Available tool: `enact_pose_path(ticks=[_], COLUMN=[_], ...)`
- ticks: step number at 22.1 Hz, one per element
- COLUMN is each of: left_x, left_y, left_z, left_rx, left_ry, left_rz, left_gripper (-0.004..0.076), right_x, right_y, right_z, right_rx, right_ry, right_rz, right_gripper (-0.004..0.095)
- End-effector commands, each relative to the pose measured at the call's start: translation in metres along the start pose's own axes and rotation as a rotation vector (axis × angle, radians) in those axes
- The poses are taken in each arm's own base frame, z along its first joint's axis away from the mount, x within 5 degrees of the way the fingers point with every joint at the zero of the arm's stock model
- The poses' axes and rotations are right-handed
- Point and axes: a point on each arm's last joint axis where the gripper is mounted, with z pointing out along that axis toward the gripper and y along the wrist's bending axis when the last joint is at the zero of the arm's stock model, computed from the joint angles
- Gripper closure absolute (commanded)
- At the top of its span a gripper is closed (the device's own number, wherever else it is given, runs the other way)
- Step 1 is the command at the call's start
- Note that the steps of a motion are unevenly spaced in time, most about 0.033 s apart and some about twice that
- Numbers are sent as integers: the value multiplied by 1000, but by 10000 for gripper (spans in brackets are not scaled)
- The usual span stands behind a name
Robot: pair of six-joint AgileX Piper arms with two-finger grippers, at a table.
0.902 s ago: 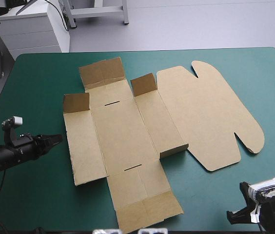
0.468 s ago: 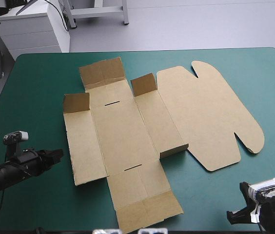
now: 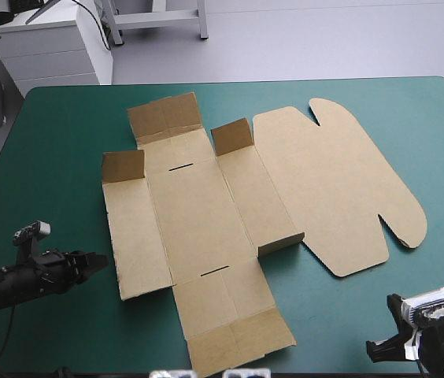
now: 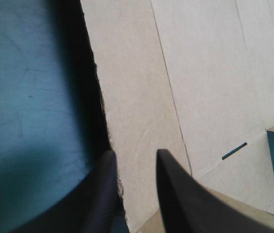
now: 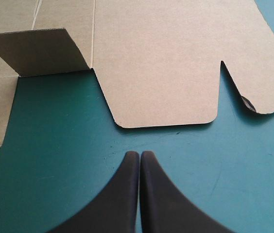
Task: Fold the box
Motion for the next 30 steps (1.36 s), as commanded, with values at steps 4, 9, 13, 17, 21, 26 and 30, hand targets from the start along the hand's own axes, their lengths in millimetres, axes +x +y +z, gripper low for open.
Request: enact_pose_path(ticks=[4, 9, 13, 17, 21, 26, 30], left_x=[-8, -10, -13, -11, -17, -16, -16], left_y=[-4, 6, 16, 14, 7, -1, -5], left_z=[1, 10, 19, 35, 56, 72, 80], left_rx=[70, 73, 83, 100, 96, 146, 171], left_ry=[-9, 43, 75, 154, 129, 164, 170], left_rz=[-59, -119, -176, -168, -191, -183, -181], left_gripper=[227, 227, 229, 229, 229, 229, 229], right_x=[-12, -12, -12, -12, -12, -12, -12], right_y=[-2, -2, -2, -2, -2, -2, -2], right_z=[-3, -3, -3, -3, -3, -3, -3], right_rx=[11, 11, 11, 11, 11, 11, 11], right_ry=[-73, -73, -73, -73, -73, -73, -73], right_rz=[0, 0, 0, 0, 0, 0, 0], right_gripper=[912, 912, 912, 912, 912, 912, 912])
